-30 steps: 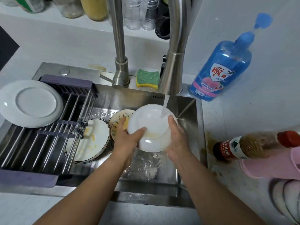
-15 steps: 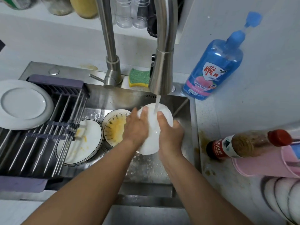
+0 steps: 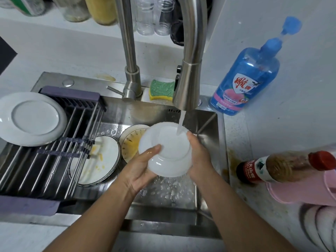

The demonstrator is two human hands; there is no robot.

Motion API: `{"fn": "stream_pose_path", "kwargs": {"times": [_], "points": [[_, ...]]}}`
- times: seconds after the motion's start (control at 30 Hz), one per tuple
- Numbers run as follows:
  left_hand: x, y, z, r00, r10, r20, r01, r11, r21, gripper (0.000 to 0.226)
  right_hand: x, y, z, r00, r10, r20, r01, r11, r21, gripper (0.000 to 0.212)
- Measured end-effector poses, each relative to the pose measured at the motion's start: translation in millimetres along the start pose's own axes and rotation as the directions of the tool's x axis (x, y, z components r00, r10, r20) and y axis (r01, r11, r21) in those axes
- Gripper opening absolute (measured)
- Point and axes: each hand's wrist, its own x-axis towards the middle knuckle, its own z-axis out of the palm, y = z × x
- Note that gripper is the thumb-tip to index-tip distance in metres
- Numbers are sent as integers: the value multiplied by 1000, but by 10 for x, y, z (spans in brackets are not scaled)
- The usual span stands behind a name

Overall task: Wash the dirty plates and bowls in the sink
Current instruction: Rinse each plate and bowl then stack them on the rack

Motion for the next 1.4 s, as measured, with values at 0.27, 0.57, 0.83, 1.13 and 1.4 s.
{"fn": "stream_pose_path", "kwargs": {"times": [0.27,0.57,0.83,1.13,1.4], "points": [[-171,91,233,996,-83,23,56,823,566,55,79,-442,279,950,-187,251,313,609,-729,40],[-242,103,107,999,-35,26,19,891,454,59,-7,-457,509,925,-191,328,378,385,-842,48],[-126,71,87,981,188,-46,-185,981,51,50,19,-286,197,996,-51,-77,27,958,-286,66],[228,-66,222,736,627,-256,-133,504,853,68,-67,-82,105,995,-99,-24,102,987,122,37],[402,-115,604,823,498,-272,216,169,962,76,-230,91,213,953,-252,-167,266,961,70,25]]}}
